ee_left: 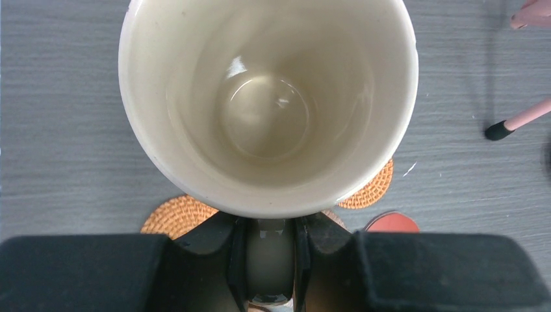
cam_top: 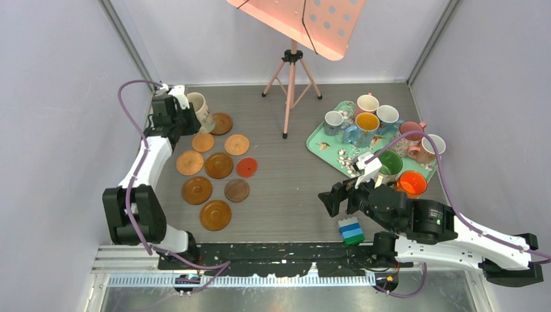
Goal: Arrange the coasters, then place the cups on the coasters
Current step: Place the cup on the coaster.
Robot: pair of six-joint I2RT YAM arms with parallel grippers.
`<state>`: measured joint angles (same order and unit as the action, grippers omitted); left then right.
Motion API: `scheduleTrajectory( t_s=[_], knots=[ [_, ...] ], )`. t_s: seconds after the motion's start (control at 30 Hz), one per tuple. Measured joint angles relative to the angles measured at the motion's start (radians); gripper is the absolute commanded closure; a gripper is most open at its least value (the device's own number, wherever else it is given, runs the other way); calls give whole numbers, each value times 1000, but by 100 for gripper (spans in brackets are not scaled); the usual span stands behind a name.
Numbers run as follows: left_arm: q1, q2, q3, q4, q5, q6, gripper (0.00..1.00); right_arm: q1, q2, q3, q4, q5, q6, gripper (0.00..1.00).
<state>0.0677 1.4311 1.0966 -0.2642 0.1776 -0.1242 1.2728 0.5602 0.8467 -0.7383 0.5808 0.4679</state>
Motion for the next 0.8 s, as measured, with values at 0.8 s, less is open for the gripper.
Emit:
scheduleTrajectory(
  t_s=[0.8],
  knots=[
    [-110, 340, 248, -11, -7, 30, 100, 0, 52, 0, -4, 21, -3, 5]
  ],
)
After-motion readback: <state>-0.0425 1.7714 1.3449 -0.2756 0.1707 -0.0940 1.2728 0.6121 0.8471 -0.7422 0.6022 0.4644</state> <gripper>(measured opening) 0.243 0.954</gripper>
